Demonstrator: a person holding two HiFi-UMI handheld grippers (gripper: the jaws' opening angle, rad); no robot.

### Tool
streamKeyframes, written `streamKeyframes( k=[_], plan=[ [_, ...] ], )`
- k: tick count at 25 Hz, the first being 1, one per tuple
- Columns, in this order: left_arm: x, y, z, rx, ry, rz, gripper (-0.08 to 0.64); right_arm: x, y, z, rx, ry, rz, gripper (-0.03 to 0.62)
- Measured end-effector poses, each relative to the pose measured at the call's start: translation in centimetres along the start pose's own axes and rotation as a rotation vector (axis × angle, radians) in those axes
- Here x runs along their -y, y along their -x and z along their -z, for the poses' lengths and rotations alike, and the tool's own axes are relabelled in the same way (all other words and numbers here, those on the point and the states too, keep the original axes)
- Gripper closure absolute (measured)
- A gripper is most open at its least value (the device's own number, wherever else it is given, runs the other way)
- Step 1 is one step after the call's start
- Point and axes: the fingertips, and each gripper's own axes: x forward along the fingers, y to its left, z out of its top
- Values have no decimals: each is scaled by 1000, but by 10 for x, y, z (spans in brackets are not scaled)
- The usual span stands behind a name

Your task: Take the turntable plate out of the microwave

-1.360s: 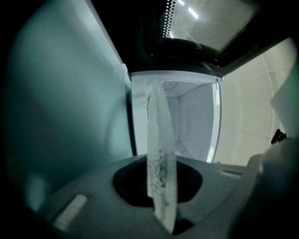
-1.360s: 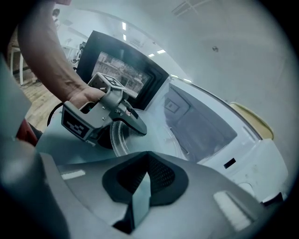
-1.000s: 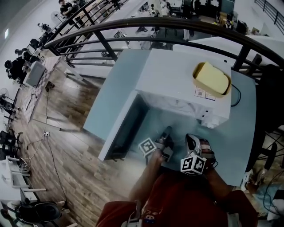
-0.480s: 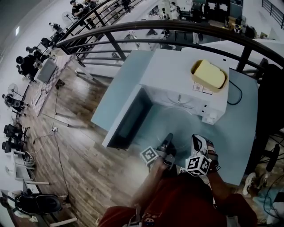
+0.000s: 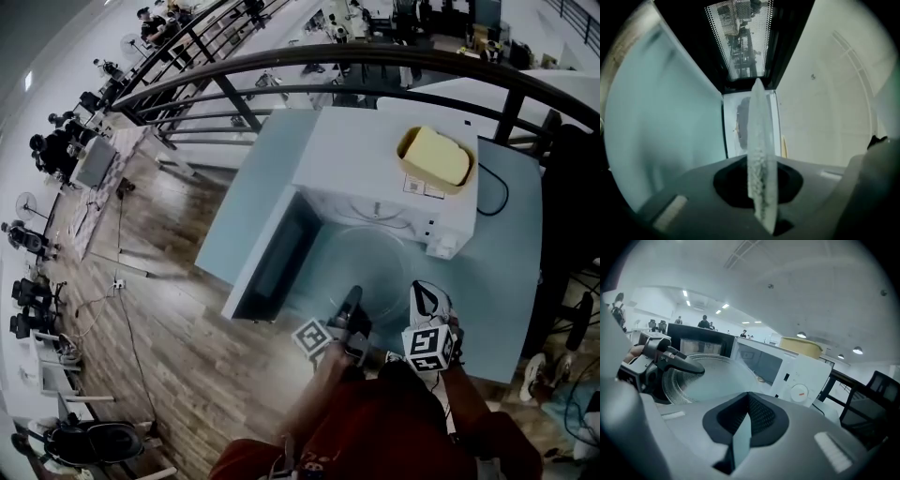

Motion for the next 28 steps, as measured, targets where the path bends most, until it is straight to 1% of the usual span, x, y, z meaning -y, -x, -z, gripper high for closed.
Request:
streamKeyframes(
  k=[4, 8, 13, 16, 19, 23, 28],
  plan=[
    [13, 2, -14, -18, -8, 15, 537, -4, -2, -14, 13, -62, 19, 594],
    [19, 4, -31, -33, -7, 21, 537, -7, -3, -34, 51, -132, 36, 594],
    [37, 8, -45, -71, -21, 54, 537, -7, 2, -55, 98, -204, 93, 594],
    [45, 14, -53, -93, -45, 53, 537, -6, 10, -69, 147, -234, 131, 594],
    [54, 21, -60, -104, -41, 56, 537, -4, 20, -82, 186, -264, 167, 594],
    [69, 26, -63, -111, -16, 82, 537, 6, 32, -87, 214, -291, 216, 594],
    [89, 29, -66, -123, -42, 106, 537, 16, 50, -90, 263, -356, 276, 594]
  ],
)
